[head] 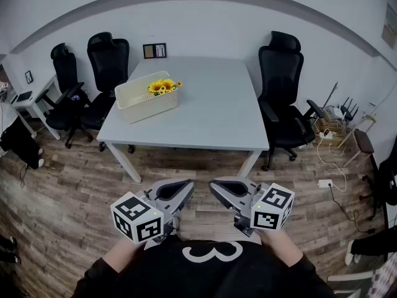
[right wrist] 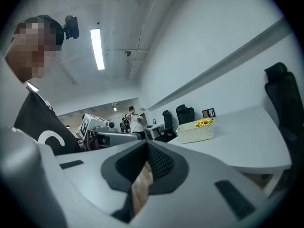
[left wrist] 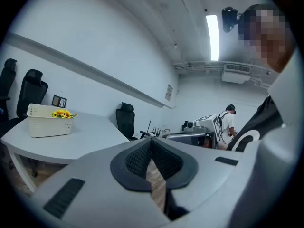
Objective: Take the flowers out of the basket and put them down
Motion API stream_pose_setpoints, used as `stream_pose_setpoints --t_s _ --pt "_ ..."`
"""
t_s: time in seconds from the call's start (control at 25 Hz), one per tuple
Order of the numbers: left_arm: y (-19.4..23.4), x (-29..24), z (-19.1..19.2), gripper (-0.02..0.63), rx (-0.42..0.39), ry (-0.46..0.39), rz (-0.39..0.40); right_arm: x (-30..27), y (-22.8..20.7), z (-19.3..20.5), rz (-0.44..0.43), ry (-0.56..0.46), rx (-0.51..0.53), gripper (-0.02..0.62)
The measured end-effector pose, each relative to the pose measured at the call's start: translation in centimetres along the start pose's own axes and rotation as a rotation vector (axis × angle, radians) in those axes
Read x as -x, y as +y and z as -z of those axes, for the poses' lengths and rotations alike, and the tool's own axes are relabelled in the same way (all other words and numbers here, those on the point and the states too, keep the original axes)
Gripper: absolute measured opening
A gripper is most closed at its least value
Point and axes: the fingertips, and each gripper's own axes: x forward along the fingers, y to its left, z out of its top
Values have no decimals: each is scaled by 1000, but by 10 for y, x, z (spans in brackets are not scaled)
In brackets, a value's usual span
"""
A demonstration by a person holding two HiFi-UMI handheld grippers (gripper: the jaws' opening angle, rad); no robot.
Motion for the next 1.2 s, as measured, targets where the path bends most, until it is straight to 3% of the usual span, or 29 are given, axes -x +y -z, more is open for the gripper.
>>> stream_pose_setpoints --t_s 0.56,0.92,1.2 --pt "26 6 15 11 71 32 2 -25 -9 14 -9 32 -48 9" --pt "85 -5 17 11 138 53 13 -67 -49 20 27 54 -128 9" --pt "149 -17 -1 11 139 81 51 -122 -90 4 53 29 -165 9"
